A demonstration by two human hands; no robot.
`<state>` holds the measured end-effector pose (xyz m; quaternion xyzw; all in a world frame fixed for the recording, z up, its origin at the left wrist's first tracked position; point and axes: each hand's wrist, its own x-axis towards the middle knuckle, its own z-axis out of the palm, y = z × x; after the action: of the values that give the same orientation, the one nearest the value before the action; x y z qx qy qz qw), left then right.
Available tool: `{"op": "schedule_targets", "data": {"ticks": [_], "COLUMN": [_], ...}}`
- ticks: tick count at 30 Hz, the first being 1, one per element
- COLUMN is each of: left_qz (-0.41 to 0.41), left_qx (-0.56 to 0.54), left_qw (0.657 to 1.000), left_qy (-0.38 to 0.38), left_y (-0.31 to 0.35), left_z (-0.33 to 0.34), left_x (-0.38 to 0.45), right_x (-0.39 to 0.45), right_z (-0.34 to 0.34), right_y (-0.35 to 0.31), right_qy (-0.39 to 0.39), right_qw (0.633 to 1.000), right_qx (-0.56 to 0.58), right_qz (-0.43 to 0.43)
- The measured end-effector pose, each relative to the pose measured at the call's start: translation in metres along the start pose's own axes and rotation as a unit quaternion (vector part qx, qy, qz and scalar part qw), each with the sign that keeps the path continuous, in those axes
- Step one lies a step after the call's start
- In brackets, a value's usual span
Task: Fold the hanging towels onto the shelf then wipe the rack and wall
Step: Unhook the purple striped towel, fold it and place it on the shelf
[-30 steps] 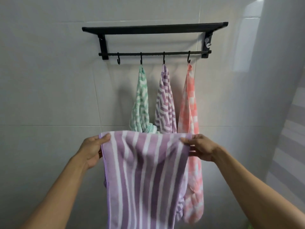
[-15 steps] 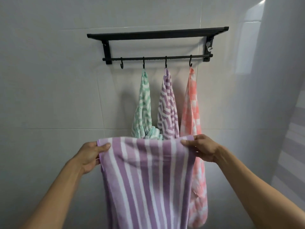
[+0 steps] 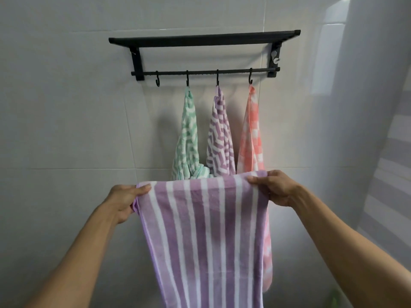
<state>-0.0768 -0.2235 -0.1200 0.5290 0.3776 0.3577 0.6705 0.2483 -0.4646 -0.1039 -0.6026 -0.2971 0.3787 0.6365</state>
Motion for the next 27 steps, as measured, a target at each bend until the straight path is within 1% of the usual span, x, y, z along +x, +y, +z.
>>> {"op": "schedule_targets", "data": {"ticks": [2,3,5,7,9,12,14,16,17,19,22,24,27], "left_qz": [0.0,0.015,0.053,0.051,0.046,0.079,0.093,0.076,0.072,0.075,0.084,0.086,0.094], "left_qx": [-0.031,-0.058,-0.086,-0.039,-0.014,-0.084,-0.081,-0.041,-0.036,-0.052,-0.039,-0.036,-0.028], "left_qw": [0.997,0.994,0.992,0.996,0.996,0.99,0.989,0.992,0.991,0.989,0.985,0.985,0.985], "left_qy": [0.073,0.091,0.08,0.054,0.072,0.086,0.085,0.092,0.102,0.121,0.143,0.145,0.142], "left_y": [0.002,0.006,0.015,0.015,0.018,0.032,0.038,0.037,0.037,0.043,0.055,0.058,0.062], "left_z": [0.004,0.004,0.006,0.01,0.012,0.014,0.018,0.022,0.021,0.019,0.018,0.018,0.019], "left_x": [0.003,0.006,0.007,0.002,0.001,0.004,0.001,-0.003,-0.002,0.003,0.007,0.008,0.011], "right_x": [0.001,0.001,0.001,0.002,0.003,0.004,0.004,0.005,0.006,0.009,0.012,0.014,0.015], "right_z": [-0.001,-0.001,0.003,0.004,0.005,0.009,0.009,0.007,0.007,0.009,0.017,0.021,0.024], "right_y": [-0.001,-0.003,-0.008,-0.015,-0.022,-0.032,-0.041,-0.047,-0.047,-0.049,-0.058,-0.068,-0.075], "right_qy": [0.046,0.063,0.076,0.089,0.117,0.154,0.152,0.134,0.139,0.175,0.216,0.223,0.209], "right_qw": [0.999,0.998,0.996,0.993,0.99,0.986,0.985,0.984,0.982,0.977,0.97,0.969,0.971], "right_qx": [-0.001,-0.006,-0.056,-0.084,-0.075,-0.058,-0.073,-0.117,-0.128,-0.119,-0.097,-0.076,-0.078], "right_qz": [-0.008,-0.009,0.0,0.003,-0.001,-0.021,-0.025,-0.01,-0.009,-0.026,-0.058,-0.079,-0.088]}}
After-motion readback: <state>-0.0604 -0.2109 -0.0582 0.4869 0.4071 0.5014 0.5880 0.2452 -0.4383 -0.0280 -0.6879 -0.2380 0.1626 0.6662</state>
